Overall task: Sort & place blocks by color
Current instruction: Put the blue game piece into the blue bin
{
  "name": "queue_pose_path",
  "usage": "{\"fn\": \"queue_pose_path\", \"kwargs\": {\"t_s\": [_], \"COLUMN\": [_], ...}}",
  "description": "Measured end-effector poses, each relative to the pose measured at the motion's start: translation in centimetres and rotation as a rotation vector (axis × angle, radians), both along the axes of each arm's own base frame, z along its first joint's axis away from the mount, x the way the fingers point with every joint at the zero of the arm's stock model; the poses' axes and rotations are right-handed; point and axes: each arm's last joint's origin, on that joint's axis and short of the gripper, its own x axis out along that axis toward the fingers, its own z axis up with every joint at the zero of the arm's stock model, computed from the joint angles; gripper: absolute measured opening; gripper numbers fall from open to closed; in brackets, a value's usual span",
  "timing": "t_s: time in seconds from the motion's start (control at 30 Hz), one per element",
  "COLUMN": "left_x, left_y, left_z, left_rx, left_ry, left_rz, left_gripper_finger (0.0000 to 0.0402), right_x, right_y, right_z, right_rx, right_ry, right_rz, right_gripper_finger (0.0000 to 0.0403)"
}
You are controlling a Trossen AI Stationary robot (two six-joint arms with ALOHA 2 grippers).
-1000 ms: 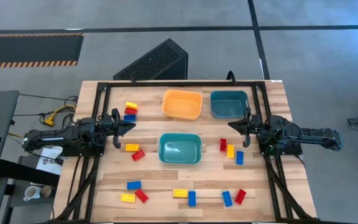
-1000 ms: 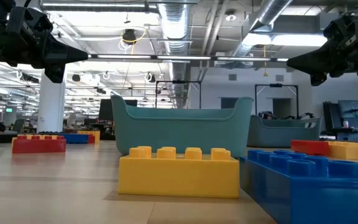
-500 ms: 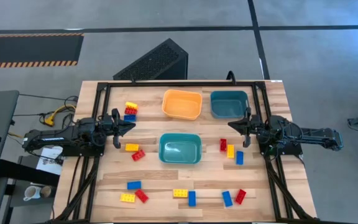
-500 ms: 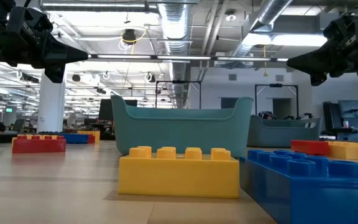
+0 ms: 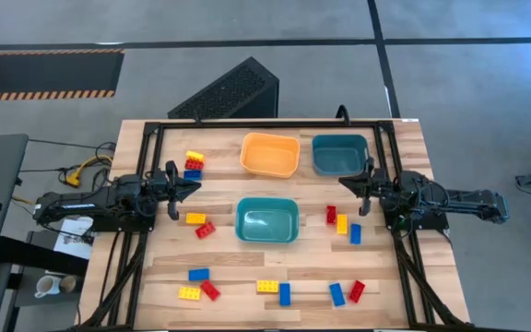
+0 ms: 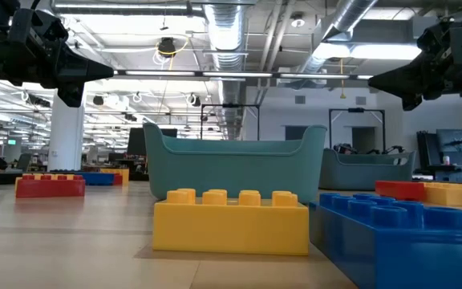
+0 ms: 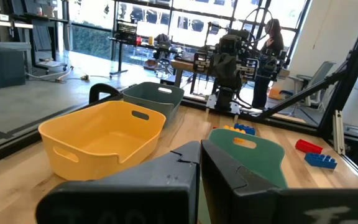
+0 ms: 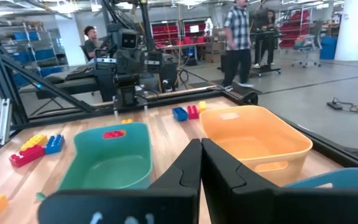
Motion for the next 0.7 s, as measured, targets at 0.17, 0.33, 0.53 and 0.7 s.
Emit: {"fn": "queue_pose_path", "kwargs": {"t_s": [0.17,0.33,0.53,0.7], "left_x": [0.00,0.00,0.00,0.00], "left_y": [0.00,0.00,0.00,0.00], "left_z": [0.00,0.00,-0.01,0.01], "left_rx": [0.000,0.000,0.000,0.000], "left_ry": [0.000,0.000,0.000,0.000], "left_rz": [0.000,0.000,0.000,0.000], "left_gripper_finger": [0.0000,0.0000,0.0000,0.0000], "right_x": [-0.03,-0.04,-0.03,-0.03], "right_y": [-0.02,-0.02,-0.01,-0.01], "right_z": [0.44,0.62,0.54,0.58], "right_rx": [-0.004,-0.006,-0.005,-0.005], "right_ry": [-0.046,-0.065,-0.057,-0.062], "right_rz": [-0.008,-0.008,-0.006,-0.004], "right_gripper_finger": [0.0033,0.0033,0.0033,0.0033]}}
